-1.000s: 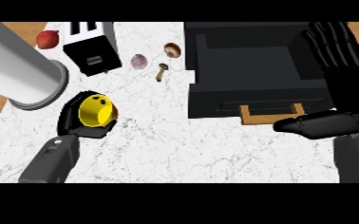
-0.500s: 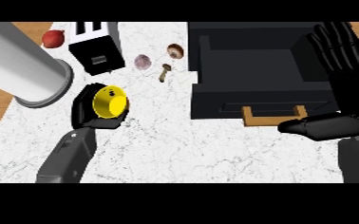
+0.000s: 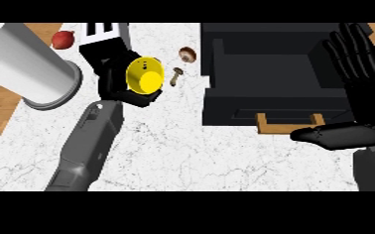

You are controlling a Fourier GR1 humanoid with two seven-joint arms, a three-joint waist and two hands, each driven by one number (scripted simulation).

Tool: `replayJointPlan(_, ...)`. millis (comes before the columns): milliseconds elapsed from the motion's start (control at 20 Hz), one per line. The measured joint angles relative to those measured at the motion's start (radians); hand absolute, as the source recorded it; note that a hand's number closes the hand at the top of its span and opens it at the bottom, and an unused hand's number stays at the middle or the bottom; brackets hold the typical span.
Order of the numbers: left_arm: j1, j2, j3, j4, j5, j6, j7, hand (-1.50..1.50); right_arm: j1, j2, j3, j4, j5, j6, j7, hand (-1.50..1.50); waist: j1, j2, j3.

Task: Pick up the cup, place it into the drawer and close the drawer

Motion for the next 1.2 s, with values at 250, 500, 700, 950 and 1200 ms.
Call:
replayJointPlan(250, -0.094, -0.038, -0.073, -0.129, 0.015, 0.061, 0.178, 1.5, 0.005, -0.005, -0.01, -0.007, -0.005, 0.002, 0.006, -1.5, -0.002, -0.001, 0.0)
replayJointPlan(500, -0.223, -0.051, -0.152, -0.216, 0.053, 0.183, 0.372, 1.5, -0.001, 0.003, -0.001, 0.0, 0.014, -0.008, -0.003, -1.5, -0.008, 0.001, 0.0)
replayJointPlan(700, -0.335, -0.056, -0.209, -0.201, 0.079, 0.282, 0.475, 1.5, -0.002, 0.002, -0.003, -0.004, 0.016, -0.007, -0.01, -1.5, -0.02, 0.005, 0.0)
replayJointPlan(950, -0.471, -0.058, -0.296, -0.086, 0.134, 0.394, 0.573, 1.5, -0.036, -0.012, -0.013, 0.036, 0.0, 0.013, -0.021, -1.5, -0.04, 0.011, 0.0)
replayJointPlan(1200, -0.566, -0.059, -0.359, 0.079, 0.176, 0.465, 0.611, 1.5, -0.034, 0.0, 0.003, 0.037, -0.002, 0.022, -0.035, -1.5, -0.075, 0.021, 0.001)
